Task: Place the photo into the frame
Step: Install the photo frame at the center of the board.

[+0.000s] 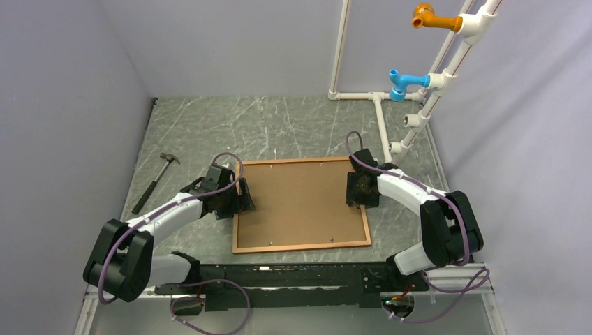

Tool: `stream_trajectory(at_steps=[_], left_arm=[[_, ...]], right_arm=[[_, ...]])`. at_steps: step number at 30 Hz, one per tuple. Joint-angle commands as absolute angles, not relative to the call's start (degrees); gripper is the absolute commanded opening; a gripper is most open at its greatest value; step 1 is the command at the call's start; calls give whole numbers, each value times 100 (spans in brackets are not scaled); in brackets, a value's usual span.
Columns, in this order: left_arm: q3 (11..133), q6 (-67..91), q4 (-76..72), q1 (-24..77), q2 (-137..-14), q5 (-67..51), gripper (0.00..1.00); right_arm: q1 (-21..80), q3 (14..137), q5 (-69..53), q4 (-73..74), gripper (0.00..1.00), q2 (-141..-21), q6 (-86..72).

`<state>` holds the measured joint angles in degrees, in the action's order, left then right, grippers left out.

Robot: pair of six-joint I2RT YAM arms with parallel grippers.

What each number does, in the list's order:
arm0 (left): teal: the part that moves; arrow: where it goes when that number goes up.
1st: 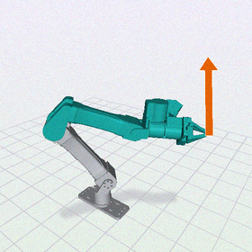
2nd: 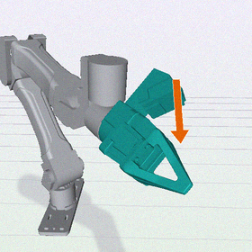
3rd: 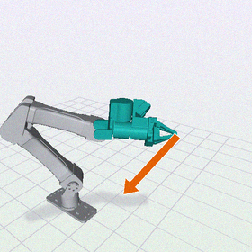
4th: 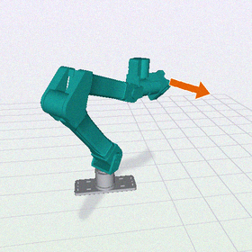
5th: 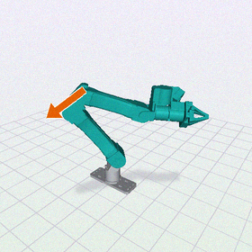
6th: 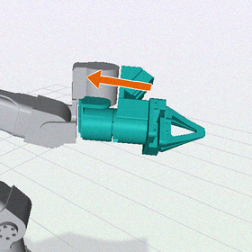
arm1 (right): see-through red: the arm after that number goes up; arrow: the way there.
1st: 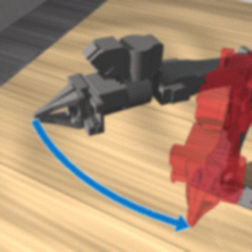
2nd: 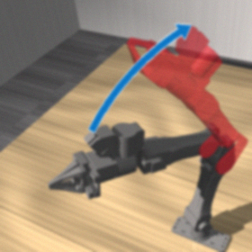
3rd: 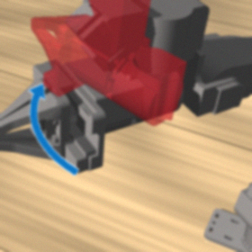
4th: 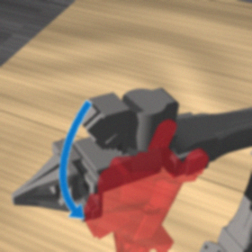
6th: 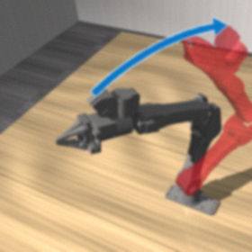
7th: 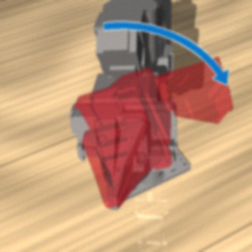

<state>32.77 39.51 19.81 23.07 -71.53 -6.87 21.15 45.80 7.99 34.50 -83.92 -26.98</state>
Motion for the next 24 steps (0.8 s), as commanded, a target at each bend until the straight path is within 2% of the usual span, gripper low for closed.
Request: stream_trajectory(at_steps=[1,7,10,17,19,24], left_arm=[[3340,3911,1730,2361,-7284,-989,83],[3331,3920,1659,2355,-7364,-1026,82],[3329,3912,1663,2357,-7387,-1020,82],[3340,3907,1666,2357,-7401,-1024,82],[3335,3903,1652,2363,-7409,-1026,82],[3340,3912,1621,2359,-7453,-1055,82]], right_arm=[[2090,4614,767,3545,58,-8224,-2640],[2091,4543,846,3588,55,-8118,-2733],[2089,4557,793,3595,42,-8150,-2718],[2087,4549,651,3604,40,-8125,-2690],[2090,4523,669,3576,30,-8139,-2702],[2089,4512,840,3461,22,-8349,-2714]])
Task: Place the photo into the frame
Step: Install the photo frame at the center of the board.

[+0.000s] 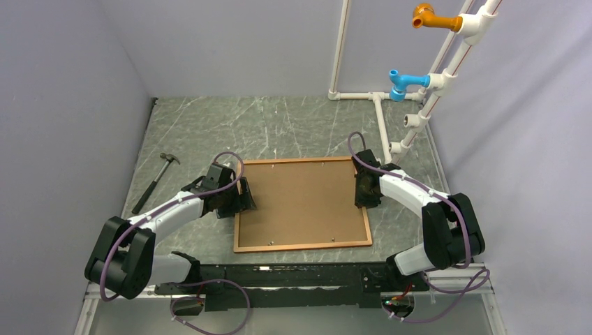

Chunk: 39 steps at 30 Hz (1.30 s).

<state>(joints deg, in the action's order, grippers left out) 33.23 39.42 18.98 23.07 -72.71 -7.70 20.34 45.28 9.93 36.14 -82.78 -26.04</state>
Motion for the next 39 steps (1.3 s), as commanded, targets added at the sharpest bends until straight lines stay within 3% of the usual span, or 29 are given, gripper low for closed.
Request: stream_trajectory(at_steps=[1,8,13,17,22,25,29,39], left_arm=[[3340,3904,1618,2360,-7449,-1055,82],[3340,3855,1647,2358,-7437,-1063,82],[3324,3846,1687,2356,-7318,-993,83],[3314,3873,1746,2357,-7162,-821,90],[3345,3859,1813,2355,-7075,-629,95],[3404,3850,1814,2355,-7107,-549,95],[3549,3789,1843,2355,-7251,-409,95],[4397,3658,2188,2355,-8024,330,88]], right_arm=[[2086,4521,884,3436,20,-8397,-2718],[2082,4532,1036,3215,0,-8571,-2785],[2082,4489,979,3082,0,-8547,-2745],[2069,4530,650,3119,0,-8338,-2649],[2073,4467,162,3085,63,-7803,-2725],[2051,4461,35,3088,81,-7650,-2777],[2017,4388,-202,3056,90,-7632,-2807],[1987,4158,-426,2882,91,-7742,-2797]])
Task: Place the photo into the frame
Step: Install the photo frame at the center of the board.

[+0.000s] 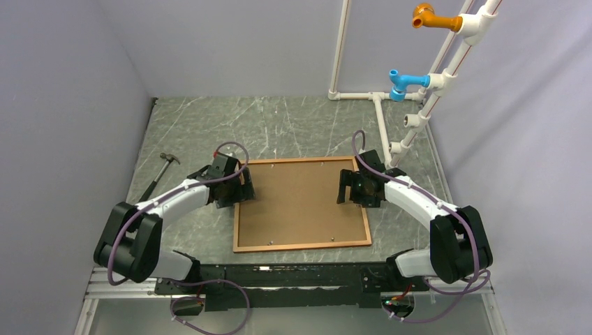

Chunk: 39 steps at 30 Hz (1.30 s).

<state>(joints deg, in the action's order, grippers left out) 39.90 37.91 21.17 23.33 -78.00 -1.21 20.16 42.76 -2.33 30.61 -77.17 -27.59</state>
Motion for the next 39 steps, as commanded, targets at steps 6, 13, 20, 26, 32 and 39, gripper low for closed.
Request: stream_trajectory(at_steps=[6,13,20,26,32,39], left_arm=[[4886,3522,2332,2355,-8676,671,83],[5171,3394,2546,2355,-9141,1002,73],[5381,3282,2649,2354,-9468,1169,27],[5376,3177,2537,2354,-9481,952,0],[5256,3188,2369,2355,-9069,611,0],[5277,3320,2559,2355,-8479,579,36]], right_arm=[[1978,4225,-332,2960,91,-7803,-2721],[1948,4254,-280,3003,91,-7838,-2672],[1932,4244,-300,2997,91,-7856,-2638],[1919,4220,-319,2964,91,-7898,-2628],[1906,4209,-308,3001,91,-7843,-2646],[1898,4263,-316,3074,92,-7740,-2627]])
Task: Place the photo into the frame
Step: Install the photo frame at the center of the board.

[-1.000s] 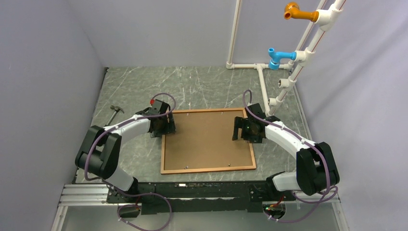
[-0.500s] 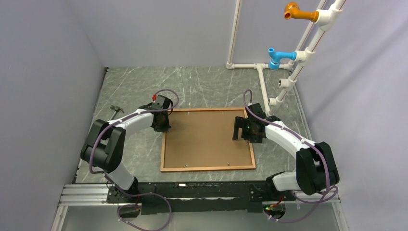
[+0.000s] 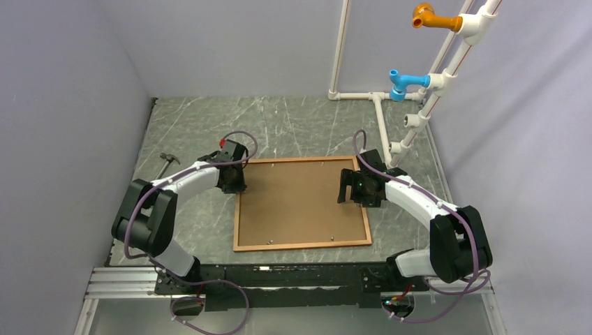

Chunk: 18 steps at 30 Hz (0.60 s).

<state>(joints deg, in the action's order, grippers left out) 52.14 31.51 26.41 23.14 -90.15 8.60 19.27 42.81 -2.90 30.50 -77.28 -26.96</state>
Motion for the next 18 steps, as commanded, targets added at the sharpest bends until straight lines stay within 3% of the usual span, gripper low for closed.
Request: stream_trajectory(at_steps=[1,7,18], left_arm=[[5274,3330,2578,2351,-8400,573,40],[5373,3356,2512,2355,-8327,510,63],[5632,3604,2659,2364,-9275,900,61]], right_arm=[[1898,4256,-321,3068,92,-7741,-2630],[1901,4201,-334,3019,92,-7792,-2611],[1893,4203,-382,2999,92,-7872,-2575]])
